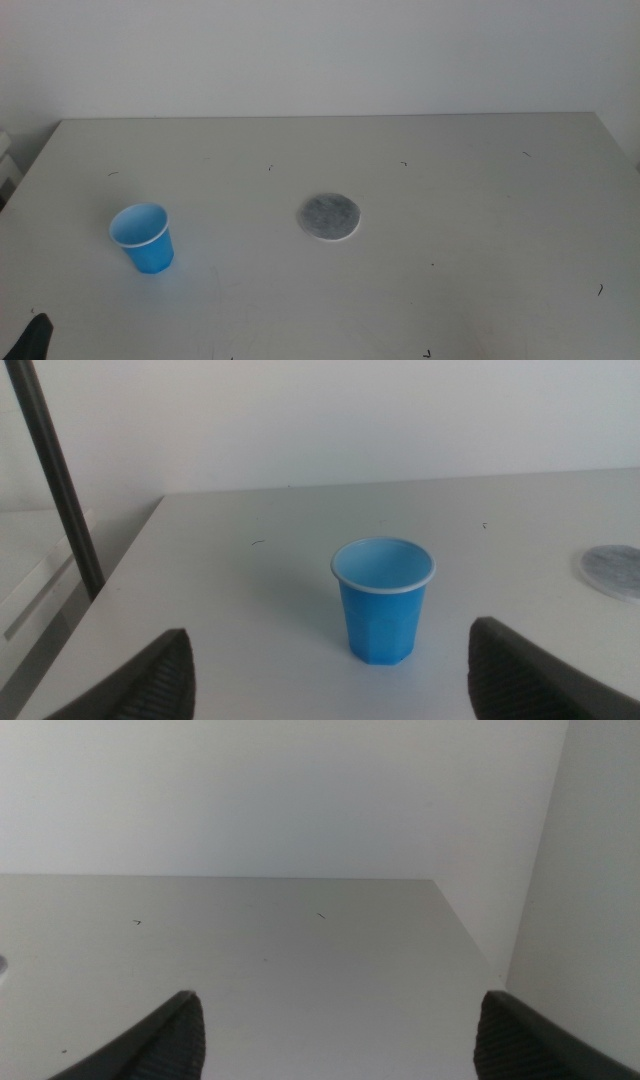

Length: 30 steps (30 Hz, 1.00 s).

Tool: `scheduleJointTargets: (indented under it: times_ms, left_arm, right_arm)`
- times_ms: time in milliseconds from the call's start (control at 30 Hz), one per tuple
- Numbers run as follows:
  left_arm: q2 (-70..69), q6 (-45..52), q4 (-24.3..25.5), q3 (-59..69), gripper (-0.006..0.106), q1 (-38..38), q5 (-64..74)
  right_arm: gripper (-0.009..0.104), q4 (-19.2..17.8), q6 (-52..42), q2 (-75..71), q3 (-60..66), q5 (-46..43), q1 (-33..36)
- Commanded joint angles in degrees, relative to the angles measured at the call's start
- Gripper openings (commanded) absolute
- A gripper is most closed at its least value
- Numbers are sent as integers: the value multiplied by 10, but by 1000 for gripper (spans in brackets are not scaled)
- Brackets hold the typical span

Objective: Place an empty cup on a cup mat.

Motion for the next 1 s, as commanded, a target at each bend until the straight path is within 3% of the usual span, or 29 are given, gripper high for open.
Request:
scheduleJointTargets:
  times_ms: [0, 533, 967]
  left_arm:
    - [3, -7, -7, -10, 105, -4, -49]
    - [334, -11, -34, -295, 105, -4, -26]
    - [545, -7, -41, -608, 105, -4, 240]
  right_arm:
    - [94, -5, -5, -11, -7, -45, 1]
    - [94, -5, -5, -11, -7, -45, 1]
    - [94, -5, -5, -11, -7, -45, 1]
